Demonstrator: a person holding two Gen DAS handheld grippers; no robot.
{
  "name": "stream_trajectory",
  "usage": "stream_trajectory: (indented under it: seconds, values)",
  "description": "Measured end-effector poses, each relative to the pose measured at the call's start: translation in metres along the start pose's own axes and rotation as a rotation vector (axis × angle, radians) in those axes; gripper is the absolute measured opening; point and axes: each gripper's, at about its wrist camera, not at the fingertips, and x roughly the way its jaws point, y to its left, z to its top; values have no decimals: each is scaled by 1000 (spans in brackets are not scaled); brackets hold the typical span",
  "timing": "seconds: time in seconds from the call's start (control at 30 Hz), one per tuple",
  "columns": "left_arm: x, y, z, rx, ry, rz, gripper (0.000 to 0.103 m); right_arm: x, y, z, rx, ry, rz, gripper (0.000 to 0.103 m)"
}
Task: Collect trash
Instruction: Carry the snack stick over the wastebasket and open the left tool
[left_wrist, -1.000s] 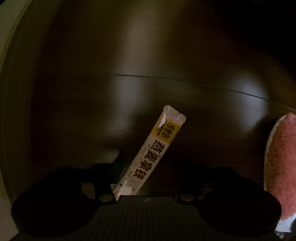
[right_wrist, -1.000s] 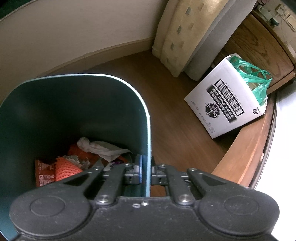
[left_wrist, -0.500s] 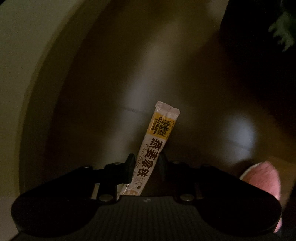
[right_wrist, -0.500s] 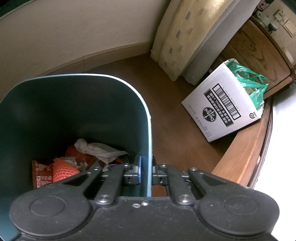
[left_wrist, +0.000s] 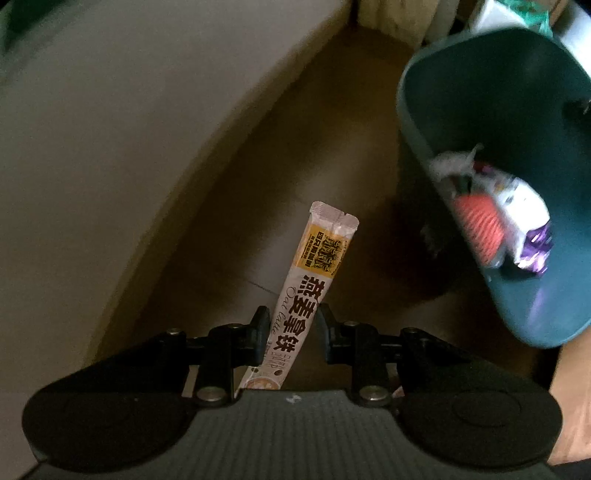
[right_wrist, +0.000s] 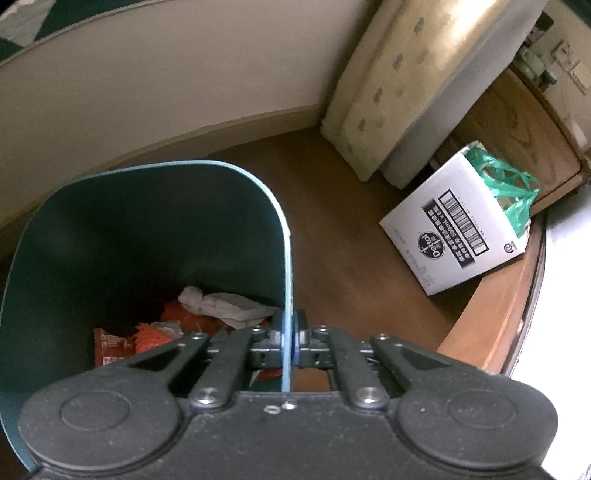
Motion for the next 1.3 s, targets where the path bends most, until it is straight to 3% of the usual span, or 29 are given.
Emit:
stream_trajectory:
  seconds: [0.23, 0.4, 0.83, 1.07, 1.13, 1.2, 1.3]
  values:
    - [-84, -17, -13, -49, -100, -57, 26, -17, 41, 4, -84, -43, 28, 8]
    - [-103, -45, 0, -29, -119, -122, 26, -23, 64, 5, -111, -48, 54, 8]
    - [-39, -64, 16, -68, 23, -145, 26, -21, 68, 5, -49, -13, 71, 7]
    - [-18, -80, 24, -21, 55, -142, 27, -17, 59, 5, -15, 4, 80, 7]
    - [-15, -83, 26, -13, 60, -143, 33, -14, 55, 3, -7, 8, 78, 6]
    - [-15, -82, 24, -13, 55, -147, 57, -10, 48, 2, 6, 13, 80, 5]
    - [-21, -80, 25, -14, 35, -151, 60, -5, 40, 0, 21, 20, 77, 4]
